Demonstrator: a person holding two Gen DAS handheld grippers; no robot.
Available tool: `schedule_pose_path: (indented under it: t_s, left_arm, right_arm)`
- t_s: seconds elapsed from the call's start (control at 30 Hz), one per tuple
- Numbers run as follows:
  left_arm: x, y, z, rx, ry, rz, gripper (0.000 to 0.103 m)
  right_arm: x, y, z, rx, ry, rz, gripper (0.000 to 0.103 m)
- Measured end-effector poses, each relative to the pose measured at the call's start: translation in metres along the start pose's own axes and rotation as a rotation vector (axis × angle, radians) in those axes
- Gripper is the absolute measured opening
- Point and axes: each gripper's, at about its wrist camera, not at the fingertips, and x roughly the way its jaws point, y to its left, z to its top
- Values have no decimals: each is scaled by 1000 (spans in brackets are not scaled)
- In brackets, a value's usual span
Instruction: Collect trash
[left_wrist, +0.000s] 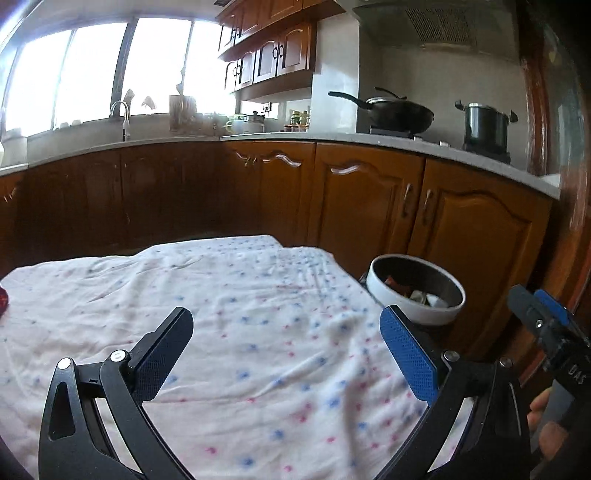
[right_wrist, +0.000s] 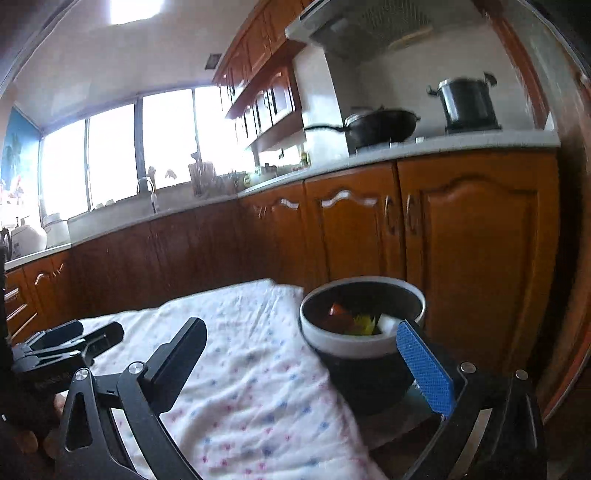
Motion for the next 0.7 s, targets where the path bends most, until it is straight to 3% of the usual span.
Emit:
schedule_pose_path:
  t_s: [0.7]
  left_arm:
    - [-24, 11, -38, 23, 4, 64, 103]
  right_arm:
    - [-15, 23, -24, -47, -3, 33, 103]
